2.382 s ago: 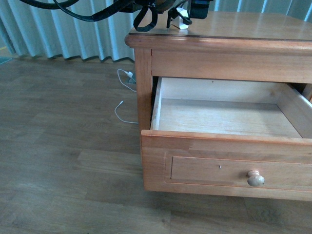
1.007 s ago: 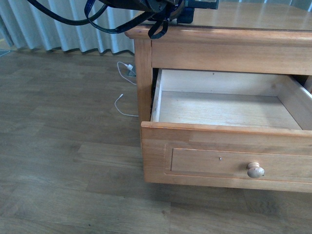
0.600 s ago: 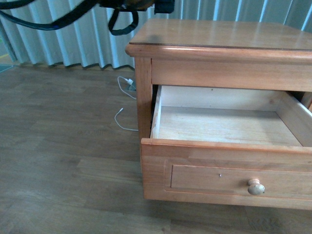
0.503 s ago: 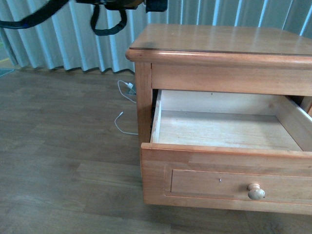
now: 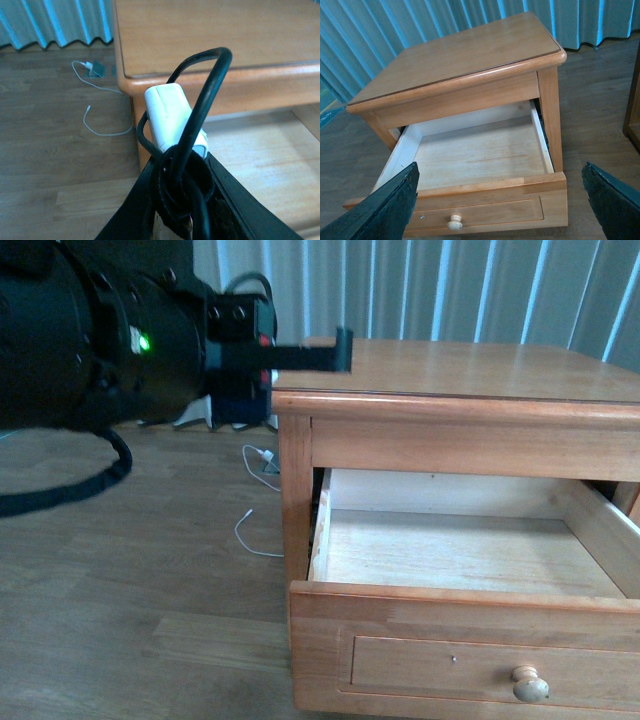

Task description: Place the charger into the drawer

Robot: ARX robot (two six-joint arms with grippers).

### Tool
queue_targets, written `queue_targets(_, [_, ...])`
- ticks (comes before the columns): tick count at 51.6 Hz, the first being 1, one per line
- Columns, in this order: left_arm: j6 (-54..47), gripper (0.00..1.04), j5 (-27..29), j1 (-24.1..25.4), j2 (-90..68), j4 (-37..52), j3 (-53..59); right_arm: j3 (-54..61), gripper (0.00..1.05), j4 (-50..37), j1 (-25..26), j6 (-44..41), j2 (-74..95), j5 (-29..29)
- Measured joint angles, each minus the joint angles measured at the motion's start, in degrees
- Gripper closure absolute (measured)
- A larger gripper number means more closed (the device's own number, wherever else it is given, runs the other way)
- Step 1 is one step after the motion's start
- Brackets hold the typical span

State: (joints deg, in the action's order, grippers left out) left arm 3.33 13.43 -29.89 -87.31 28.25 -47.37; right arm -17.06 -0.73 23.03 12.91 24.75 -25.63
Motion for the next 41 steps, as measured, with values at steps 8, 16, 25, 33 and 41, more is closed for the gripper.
queue_targets(8, [0.68, 0.83, -0.57, -2.43, -5.35, 0.83, -0.70, 0.00, 0.08, 0.00, 0.00, 0.00, 0.00, 0.00])
queue_targets(16, [1.73, 0.83, -0.55, -4.70, -12.70, 1.05, -4.94, 0.02, 0.08, 0.00, 0.00, 0.00, 0.00, 0.00])
queue_targets(25, [2.38, 0.83, -0.07, -6.84, -21.40, 0.00, -12.50, 0.00, 0.08, 0.00, 0.00, 0.00, 0.00, 0.00])
queue_targets(33, [2.58, 0.83, 0.13, -8.07, -28.33, -2.40, -20.31, 0.02, 0.08, 0.00, 0.00, 0.00, 0.00, 0.00])
queue_targets(41, [2.58, 0.83, 1.11, -8.31, -32.22, -3.89, -24.90, 0.00, 0.08, 0.00, 0.00, 0.00, 0.00, 0.00])
